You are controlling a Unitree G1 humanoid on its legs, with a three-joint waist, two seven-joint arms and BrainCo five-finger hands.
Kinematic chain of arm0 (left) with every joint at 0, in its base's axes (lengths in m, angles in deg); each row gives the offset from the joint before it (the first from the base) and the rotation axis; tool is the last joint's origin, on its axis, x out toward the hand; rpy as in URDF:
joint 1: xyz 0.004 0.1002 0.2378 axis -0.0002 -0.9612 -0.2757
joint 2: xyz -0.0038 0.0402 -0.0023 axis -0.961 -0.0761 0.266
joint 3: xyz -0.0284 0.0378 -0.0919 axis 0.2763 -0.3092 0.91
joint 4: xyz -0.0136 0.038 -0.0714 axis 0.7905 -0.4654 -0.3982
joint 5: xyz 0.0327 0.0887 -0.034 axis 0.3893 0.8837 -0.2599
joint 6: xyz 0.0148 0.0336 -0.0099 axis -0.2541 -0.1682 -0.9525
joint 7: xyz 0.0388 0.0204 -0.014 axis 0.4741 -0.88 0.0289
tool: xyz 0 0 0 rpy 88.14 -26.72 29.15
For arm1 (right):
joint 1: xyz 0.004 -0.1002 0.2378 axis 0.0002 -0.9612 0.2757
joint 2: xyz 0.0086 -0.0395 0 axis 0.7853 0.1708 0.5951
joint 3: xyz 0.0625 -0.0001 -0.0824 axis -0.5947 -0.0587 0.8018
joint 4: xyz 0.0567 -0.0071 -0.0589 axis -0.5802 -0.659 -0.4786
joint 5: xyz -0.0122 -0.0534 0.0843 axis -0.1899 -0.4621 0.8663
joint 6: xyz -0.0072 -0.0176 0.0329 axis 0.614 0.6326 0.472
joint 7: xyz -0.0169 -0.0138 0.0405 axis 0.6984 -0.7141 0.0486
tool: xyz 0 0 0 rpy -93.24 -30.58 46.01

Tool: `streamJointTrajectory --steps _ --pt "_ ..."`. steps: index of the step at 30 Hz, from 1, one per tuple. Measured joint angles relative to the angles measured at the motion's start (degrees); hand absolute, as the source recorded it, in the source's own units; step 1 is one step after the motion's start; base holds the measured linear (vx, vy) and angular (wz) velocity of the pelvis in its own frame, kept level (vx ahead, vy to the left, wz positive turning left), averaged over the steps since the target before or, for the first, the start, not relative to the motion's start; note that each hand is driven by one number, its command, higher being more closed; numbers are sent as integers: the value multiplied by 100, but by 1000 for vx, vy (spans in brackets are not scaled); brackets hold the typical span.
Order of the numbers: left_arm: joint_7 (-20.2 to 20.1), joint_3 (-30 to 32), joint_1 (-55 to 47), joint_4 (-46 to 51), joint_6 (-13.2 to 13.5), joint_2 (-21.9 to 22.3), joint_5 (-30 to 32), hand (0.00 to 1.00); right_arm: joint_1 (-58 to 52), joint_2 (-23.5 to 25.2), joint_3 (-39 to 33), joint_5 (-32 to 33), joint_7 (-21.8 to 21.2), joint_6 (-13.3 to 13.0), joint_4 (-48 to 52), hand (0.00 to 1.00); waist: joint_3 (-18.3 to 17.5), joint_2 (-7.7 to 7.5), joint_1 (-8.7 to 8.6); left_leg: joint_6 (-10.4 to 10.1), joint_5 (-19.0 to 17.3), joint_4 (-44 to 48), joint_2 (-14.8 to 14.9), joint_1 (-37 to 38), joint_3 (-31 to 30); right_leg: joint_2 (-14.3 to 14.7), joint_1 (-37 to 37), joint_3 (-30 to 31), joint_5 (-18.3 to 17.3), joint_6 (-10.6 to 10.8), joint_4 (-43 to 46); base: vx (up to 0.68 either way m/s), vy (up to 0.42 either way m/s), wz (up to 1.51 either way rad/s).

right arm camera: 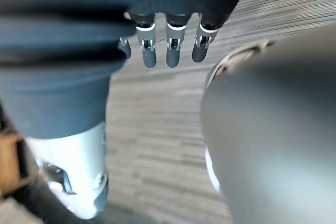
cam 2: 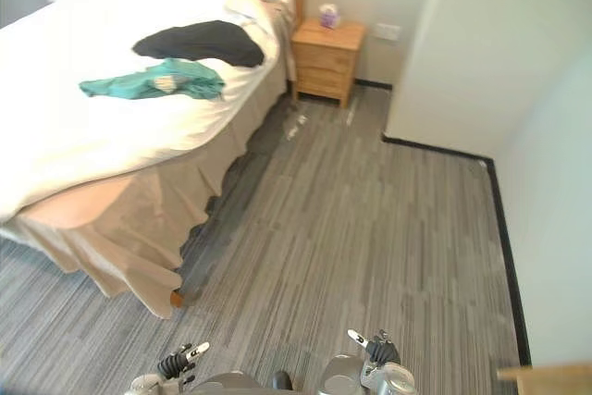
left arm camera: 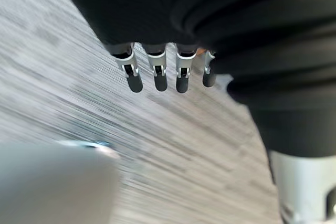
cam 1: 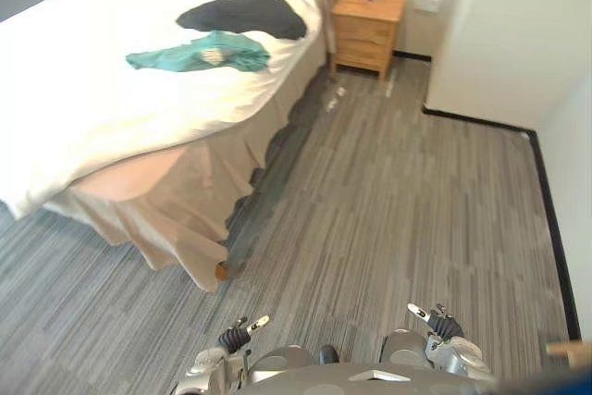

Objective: Tidy the bed and pick cloth on bed and put in laundry

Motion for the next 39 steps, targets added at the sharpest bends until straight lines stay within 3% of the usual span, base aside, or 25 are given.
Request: streamJointTrajectory --steps 3,5,6,8,9,10,11,14,17,18,19,21,24,26,27,28,29,34,39 --pt "1 85 51 65 -116 235 -49 0 -74 69 -77 263 0 4 50 0 6 -67 38 -204 -185 -27 105 322 -777 206 -207 87 329 -86 -2023 420 -134 149" --pt "12 297 25 98 -171 306 -49 0 -68 128 -71 304 -23 5 133 0 2 -58 73 -451 -357 102 261 461 -1085 464 -357 309 848 -175 -3055 465 -196 87" --pt "13 352 17 103 -171 325 -46 0 -69 151 -61 303 -40 4 183 0 11 -54 72 -532 -419 156 307 491 -1099 527 -377 390 954 -204 -3240 474 -242 88" --pt "27 620 -35 112 -166 362 -41 0 -113 270 106 236 -100 -20 312 0 -11 -123 63 -897 -722 484 459 625 -1140 673 -329 649 1342 -401 -3568 480 -283 95" --pt "40 674 -49 115 -161 362 -33 0 -158 304 167 194 -116 -38 357 0 -40 -173 52 -946 -851 592 485 654 -1172 676 -289 642 1421 -484 -3581 513 -336 102" --pt "105 761 -78 81 -140 443 -30 0 -206 294 200 165 -148 -60 452 0 -49 -157 63 -938 -1123 761 659 769 -1196 716 -259 544 1746 -678 -3236 509 -346 82" --pt "114 781 -96 110 -122 576 -28 0 -158 211 225 131 -146 -71 474 0 -83 25 134 -975 -1142 838 897 794 -1120 768 -395 307 1428 -821 -2716 509 -355 68" --pt "140 924 -119 124 -33 638 -62 0 -41 150 297 8 -176 22 444 0 -98 52 162 -1010 -899 1162 1169 696 -980 777 -422 4 571 -930 -2066 586 -420 47" --pt "155 1068 -142 124 73 645 -96 0 -68 112 312 -203 -225 103 368 0 -121 125 145 -1138 -511 2803 1460 -123 -883 993 62 -264 315 -895 -2532 318 -258 58" --pt "142 1155 -144 121 126 603 -90 0 -71 110 315 -214 -235 96 365 0 -81 126 122 -1163 -407 4061 1815 -742 -543 1127 582 -554 330 -919 -2970 386 -304 83" --pt "138 1179 -146 154 199 566 -94 0 -77 100 370 -341 -237 88 248 0 -40 98 157 -1159 -487 4661 2087 -1016 -165 1153 1078 -805 383 -1004 -3234 264 -195 79" --pt "247 1118 -154 225 313 516 -48 0 -94 96 425 -428 -230 91 82 0 -11 -5 249 -1115 -582 4625 2287 -1224 412 1139 1613 -1044 405 -985 -3557 261 -184 54" --pt "266 983 -160 256 334 527 -52 0 -16 44 510 -421 -206 76 47 0 -33 67 300 -1123 -656 3144 2202 -1405 1352 1066 2073 -1311 428 -943 -4024 234 -65 32" --pt "255 866 -156 233 322 529 -70 0 -15 26 506 -427 -176 67 51 0 -27 160 268 -1040 -74 1970 2100 -1415 1824 1040 2216 -1484 476 -833 -4043 268 75 41" --pt "249 853 -154 215 321 539 -97 0 -23 -50 490 -426 -169 61 25 0 -17 192 242 -854 103 1663 2054 -1365 2018 1051 2282 -1531 463 -756 -4036 272 126 66" --pt "249 792 -157 204 319 512 -107 0 -21 -49 500 -422 -188 60 -9 0 -75 110 196 -734 186 1245 1834 -1170 2096 928 2295 -1586 518 -626 -4043 241 145 65" --pt "245 746 -151 209 312 447 -110 0 -17 -49 525 -435 -250 45 -9 0 -83 10 210 -707 268 1007 1684 -1158 2102 854 2271 -1641 561 -554 -4107 223 141 50" --pt "249 597 -148 212 271 320 -223 0 -19 31 532 -536 -311 16 -58 0 -51 -64 305 -653 308 854 1413 -962 2104 663 2621 -1885 649 -397 -4237 153 57 25" --pt "240 427 -154 255 144 249 -381 0 -48 162 570 -534 -276 16 -63 0 -50 -216 263 -619 661 319 1161 -823 2094 516 2645 -2165 644 -261 -3998 25 -43 40"
